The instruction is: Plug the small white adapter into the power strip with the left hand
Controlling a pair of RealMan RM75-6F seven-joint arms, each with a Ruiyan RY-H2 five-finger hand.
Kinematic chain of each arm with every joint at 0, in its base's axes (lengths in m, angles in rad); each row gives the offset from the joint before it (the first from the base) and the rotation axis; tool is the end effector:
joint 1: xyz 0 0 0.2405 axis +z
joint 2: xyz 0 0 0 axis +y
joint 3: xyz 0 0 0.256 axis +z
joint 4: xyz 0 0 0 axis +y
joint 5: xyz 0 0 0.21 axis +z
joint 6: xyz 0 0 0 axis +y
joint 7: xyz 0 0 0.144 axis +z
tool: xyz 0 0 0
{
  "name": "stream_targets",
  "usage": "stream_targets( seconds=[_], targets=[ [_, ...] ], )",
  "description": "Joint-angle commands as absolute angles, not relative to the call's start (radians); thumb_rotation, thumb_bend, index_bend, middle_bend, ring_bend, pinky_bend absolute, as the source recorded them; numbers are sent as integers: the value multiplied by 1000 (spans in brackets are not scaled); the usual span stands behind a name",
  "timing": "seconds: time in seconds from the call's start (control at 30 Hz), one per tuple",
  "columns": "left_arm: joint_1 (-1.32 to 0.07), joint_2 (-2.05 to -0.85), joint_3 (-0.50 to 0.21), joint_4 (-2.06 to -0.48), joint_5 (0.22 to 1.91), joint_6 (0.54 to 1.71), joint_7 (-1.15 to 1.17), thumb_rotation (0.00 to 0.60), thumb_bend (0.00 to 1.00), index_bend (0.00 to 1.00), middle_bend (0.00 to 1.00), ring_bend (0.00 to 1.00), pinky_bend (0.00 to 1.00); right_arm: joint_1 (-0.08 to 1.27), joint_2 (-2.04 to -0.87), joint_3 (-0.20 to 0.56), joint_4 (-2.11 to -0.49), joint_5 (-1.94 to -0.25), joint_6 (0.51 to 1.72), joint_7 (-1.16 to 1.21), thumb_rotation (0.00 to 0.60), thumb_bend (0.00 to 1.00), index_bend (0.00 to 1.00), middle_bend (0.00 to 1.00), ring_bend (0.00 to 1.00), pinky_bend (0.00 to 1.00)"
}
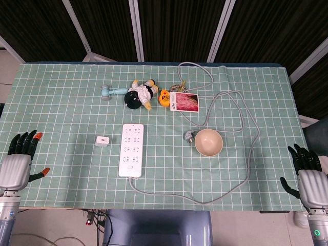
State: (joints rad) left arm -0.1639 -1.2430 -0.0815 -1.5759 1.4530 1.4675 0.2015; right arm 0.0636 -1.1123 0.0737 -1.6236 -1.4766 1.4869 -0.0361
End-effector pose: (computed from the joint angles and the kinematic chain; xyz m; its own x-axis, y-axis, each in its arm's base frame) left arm -0.2952 0.2111 0.1267 0.4891 -0.0363 0.8715 0.8710 -0.0324 -0.4902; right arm -0.3139 -0.1792 0.1651 0.4204 0.0135 0.9072 -0.9070 0.0319 0.4198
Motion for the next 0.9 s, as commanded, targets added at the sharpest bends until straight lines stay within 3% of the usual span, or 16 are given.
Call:
stream_targets(
  seconds=[0.03,0.6,0.9],
  targets=[
    [-164,-1243,-81,-1576,1452,1467,202,600,27,0,0,0,0,64,-1112,73,-1624,-1477,1486,-36,600,387,0,0,0,0],
    [-173,-1232,-85,-1608,1411,1427,230,600,27,4,0,0,0,65,-1104,70,-1641,-1464,1467,-27,600,387,0,0,0,0],
    [-269,-1199,-167,-1786,1295,1319,351,600,84,96,43,0,0,67,-1093,67,-1648,-1466,1455,3,600,386,0,0,0,0]
  ],
)
